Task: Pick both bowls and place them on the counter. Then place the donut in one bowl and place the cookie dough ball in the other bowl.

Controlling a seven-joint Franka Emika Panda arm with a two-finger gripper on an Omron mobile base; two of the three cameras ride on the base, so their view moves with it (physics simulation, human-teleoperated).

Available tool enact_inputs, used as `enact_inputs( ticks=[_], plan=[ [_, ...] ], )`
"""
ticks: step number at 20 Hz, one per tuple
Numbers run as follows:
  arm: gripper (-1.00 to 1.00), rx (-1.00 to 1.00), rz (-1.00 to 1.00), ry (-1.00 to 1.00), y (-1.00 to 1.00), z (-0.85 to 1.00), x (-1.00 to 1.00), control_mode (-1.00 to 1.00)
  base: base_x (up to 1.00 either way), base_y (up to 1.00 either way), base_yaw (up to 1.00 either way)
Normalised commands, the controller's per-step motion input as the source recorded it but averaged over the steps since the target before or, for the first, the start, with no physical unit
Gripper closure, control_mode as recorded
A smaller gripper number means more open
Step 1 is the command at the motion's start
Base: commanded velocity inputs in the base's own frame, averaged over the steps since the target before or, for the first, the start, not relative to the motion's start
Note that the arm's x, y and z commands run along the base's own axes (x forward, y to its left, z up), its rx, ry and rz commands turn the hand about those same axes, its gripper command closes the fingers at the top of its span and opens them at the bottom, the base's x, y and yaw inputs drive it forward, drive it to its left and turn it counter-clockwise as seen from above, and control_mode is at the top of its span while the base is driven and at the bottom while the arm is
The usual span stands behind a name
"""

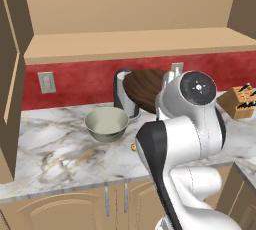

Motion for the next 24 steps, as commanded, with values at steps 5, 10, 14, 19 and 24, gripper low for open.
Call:
enact_inputs(
  ticks=[5, 10, 14, 19, 24],
  plan=[
    [1.0, 0.04, 0.17, 0.0, 0.41, -0.45, -0.06, -1.0, 0.0, 0.0, 0.0],
    [1.0, 0.04, 0.15, 0.0, 0.43, -0.41, -0.01, -1.0, 0.0, 0.0, 0.0],
    [1.0, 0.05, 0.12, 0.0, 0.43, -0.35, 0.0, -1.0, 0.0, 0.0, 0.0],
    [1.0, 0.0, 0.07, 0.0, 0.41, -0.34, 0.0, -1.0, 0.0, 0.0, 0.0],
    [1.0, 0.0, 0.01, 0.03, 0.34, -0.52, 0.01, -1.0, 0.0, 0.0, 0.0]
  ],
)
